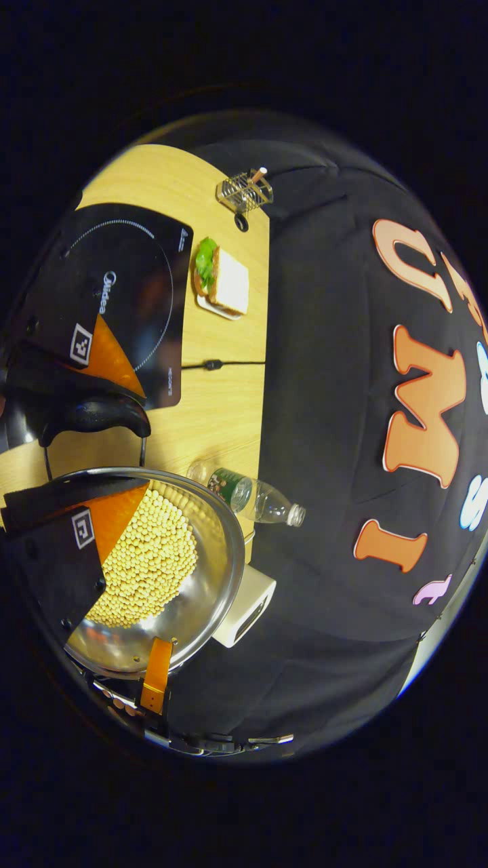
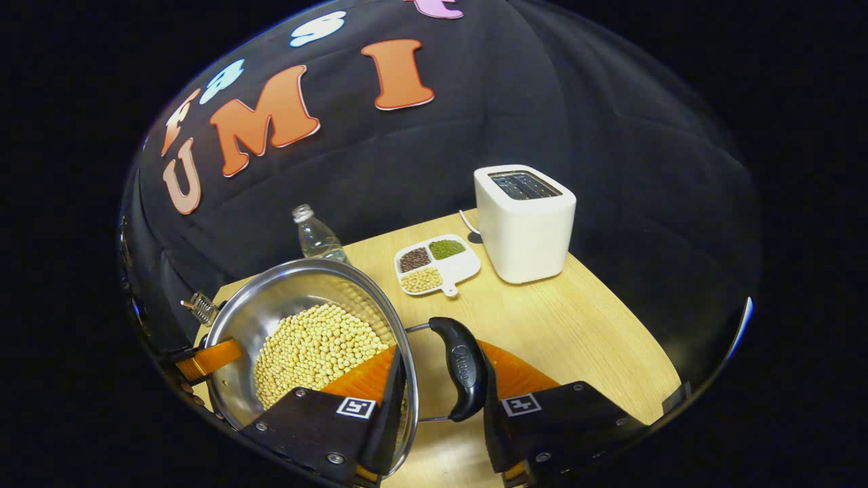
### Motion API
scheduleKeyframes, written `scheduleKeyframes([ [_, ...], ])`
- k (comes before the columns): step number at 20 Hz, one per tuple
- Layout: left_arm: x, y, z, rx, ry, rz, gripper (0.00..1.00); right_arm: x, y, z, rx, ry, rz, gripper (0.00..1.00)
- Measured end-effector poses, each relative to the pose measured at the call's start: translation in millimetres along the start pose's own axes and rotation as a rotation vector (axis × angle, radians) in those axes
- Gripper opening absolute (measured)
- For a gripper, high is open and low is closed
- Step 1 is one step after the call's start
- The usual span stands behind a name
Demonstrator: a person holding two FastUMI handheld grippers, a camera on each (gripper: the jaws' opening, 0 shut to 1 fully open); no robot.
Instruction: First push the handle of the pot to place it horizontally, then grasp the pot with both hands and set it on the induction cooktop.
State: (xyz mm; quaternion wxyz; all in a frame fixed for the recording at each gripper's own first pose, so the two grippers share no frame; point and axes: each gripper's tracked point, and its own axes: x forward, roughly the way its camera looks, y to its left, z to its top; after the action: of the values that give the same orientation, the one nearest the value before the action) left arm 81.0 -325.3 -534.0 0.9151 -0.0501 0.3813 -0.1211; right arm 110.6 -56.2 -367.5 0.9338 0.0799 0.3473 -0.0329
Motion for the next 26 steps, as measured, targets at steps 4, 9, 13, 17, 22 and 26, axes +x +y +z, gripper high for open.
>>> scheduleKeyframes([
  [4, -9, 4, 3, -0.024, -0.030, 0.032, 0.65, -10, 52, 0, -0.021, -0.012, 0.036, 0.53],
  [9, -24, 9, 3, -0.050, -0.040, 0.080, 0.63, -18, 111, -8, -0.060, -0.003, 0.078, 0.53],
  [13, -26, 3, -6, -0.070, -0.038, 0.116, 0.60, -14, 157, -23, -0.082, 0.016, 0.115, 0.53],
  [17, -30, 2, -6, -0.074, -0.024, 0.149, 0.60, -6, 193, -41, -0.091, 0.049, 0.143, 0.53],
  [22, -20, -4, -17, -0.098, 0.000, 0.165, 0.60, 7, 227, -64, -0.116, 0.086, 0.153, 0.48],
  [26, -21, -3, -16, -0.102, 0.029, 0.164, 0.63, 20, 239, -81, -0.140, 0.124, 0.141, 0.53],
])
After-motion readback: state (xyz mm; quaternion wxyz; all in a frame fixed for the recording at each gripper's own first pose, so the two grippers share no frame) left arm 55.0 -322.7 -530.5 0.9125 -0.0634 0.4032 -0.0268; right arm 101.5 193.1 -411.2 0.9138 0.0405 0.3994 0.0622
